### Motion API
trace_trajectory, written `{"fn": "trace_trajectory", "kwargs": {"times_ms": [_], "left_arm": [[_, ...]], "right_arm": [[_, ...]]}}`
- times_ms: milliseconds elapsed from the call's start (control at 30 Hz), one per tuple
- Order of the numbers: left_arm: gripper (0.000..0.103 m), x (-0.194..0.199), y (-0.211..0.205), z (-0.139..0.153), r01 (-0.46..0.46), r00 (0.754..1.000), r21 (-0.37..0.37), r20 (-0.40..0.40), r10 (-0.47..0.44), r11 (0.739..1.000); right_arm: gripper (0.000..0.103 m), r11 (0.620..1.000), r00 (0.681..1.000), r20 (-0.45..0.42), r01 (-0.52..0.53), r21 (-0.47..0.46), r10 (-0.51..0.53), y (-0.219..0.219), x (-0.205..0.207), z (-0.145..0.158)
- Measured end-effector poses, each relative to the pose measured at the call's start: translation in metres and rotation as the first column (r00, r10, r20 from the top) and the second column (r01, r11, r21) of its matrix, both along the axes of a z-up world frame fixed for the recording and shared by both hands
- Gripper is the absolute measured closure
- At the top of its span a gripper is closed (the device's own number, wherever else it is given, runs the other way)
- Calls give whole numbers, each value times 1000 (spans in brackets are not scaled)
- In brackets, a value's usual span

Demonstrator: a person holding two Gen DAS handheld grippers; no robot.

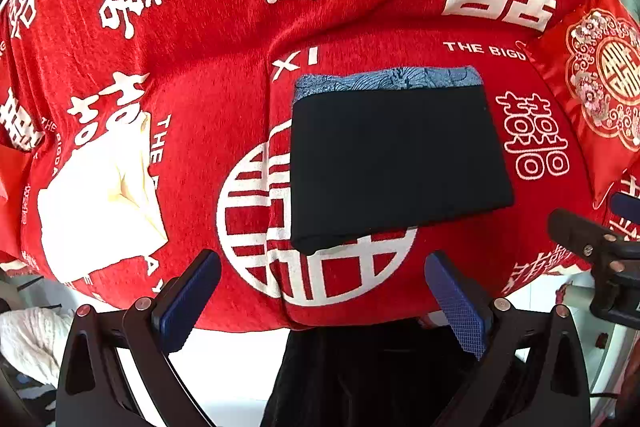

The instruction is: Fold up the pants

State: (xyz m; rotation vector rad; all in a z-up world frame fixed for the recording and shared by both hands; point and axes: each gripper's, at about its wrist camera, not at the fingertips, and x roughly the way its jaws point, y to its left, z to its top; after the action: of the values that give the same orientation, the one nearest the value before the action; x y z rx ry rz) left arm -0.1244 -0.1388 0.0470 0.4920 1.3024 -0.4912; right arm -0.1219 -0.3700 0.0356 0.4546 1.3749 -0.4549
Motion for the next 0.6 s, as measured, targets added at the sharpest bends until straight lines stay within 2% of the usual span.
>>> {"fn": "trace_trajectory", "kwargs": {"times_ms": [600], "left_arm": [[1, -2, -9, -4, -59, 998, 46, -1, 59, 997]], "right_arm": [[0, 997, 996, -31, -80, -16, 80, -6, 14, 0]]}}
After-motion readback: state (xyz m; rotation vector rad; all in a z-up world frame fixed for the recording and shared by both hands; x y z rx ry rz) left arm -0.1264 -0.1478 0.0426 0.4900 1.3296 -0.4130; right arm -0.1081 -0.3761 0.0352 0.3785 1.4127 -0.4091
